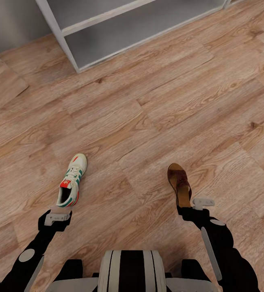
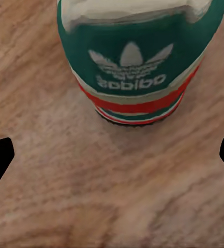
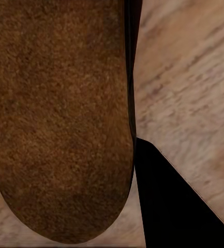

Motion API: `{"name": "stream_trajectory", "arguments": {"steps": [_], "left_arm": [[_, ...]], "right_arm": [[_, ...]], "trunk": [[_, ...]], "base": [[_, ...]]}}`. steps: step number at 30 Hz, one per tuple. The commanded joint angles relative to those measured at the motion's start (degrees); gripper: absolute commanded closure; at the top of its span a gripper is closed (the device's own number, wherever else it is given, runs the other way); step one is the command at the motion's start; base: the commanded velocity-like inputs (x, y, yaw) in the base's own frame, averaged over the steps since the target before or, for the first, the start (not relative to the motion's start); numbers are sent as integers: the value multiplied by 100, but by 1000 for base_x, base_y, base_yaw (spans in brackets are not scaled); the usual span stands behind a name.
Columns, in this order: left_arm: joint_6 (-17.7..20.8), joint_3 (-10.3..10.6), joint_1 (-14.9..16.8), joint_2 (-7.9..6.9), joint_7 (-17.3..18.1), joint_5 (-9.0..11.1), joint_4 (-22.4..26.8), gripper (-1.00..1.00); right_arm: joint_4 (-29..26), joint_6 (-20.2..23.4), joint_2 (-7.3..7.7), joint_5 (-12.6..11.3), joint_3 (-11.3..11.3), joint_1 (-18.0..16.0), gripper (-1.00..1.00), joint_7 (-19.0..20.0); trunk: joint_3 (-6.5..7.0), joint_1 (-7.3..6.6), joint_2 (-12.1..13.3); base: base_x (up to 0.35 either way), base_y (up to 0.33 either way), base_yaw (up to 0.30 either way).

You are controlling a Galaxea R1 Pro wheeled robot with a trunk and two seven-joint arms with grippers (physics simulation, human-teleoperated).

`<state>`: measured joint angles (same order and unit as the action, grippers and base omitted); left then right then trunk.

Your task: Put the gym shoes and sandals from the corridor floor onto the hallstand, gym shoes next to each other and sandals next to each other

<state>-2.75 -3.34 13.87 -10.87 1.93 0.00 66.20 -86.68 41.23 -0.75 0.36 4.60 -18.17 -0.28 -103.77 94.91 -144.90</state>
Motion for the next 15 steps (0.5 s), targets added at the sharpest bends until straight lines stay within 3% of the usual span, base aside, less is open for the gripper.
{"name": "stream_trajectory", "arguments": {"steps": [1,15], "left_arm": [[-15,-7,1,2,21,0,-2,-100],[-145,-6,1,6,19,0,-2,-100]], "right_arm": [[-7,31,-4,-19,5,-2,100,-15],[-7,30,-4,-19,6,-2,100,-15]], "trunk": [[-34,2,-2],[-123,15,-9]], "base": [[0,0,0],[0,0,0]]}}
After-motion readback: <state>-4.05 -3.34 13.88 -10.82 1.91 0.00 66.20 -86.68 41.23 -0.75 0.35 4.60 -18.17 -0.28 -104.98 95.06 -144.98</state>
